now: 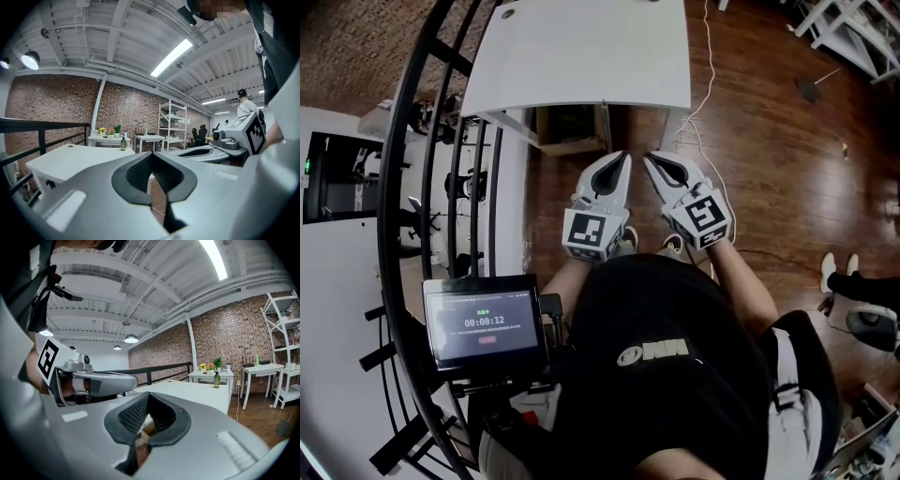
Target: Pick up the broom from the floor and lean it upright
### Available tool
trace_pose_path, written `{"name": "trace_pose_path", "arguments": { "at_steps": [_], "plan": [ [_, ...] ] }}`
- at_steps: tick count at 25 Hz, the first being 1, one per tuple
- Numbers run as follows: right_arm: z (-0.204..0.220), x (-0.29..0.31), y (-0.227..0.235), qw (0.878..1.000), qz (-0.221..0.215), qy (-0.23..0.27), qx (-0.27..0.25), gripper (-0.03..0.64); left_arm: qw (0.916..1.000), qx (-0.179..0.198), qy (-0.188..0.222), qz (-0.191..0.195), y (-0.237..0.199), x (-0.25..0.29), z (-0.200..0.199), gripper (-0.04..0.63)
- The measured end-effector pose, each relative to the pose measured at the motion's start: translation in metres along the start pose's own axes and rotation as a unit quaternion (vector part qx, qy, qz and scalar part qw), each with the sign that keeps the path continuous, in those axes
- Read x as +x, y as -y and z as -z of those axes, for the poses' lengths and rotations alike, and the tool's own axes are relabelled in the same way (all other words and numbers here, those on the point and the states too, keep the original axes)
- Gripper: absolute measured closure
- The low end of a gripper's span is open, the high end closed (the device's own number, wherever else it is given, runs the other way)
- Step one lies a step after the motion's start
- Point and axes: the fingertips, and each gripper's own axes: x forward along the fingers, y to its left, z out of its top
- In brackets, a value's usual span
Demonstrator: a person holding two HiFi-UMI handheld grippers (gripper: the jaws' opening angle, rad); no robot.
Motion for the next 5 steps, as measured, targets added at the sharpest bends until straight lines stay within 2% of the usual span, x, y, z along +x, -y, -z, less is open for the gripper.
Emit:
{"name": "trace_pose_path", "arguments": {
  "at_steps": [5],
  "plan": [
    [-0.0006,0.0003,-0.0031,1.0,-0.004,-0.003,-0.006,0.614,1.0,-0.001,0.0,-0.002,0.0003,-0.0007,-0.0042,0.577]
  ]
}}
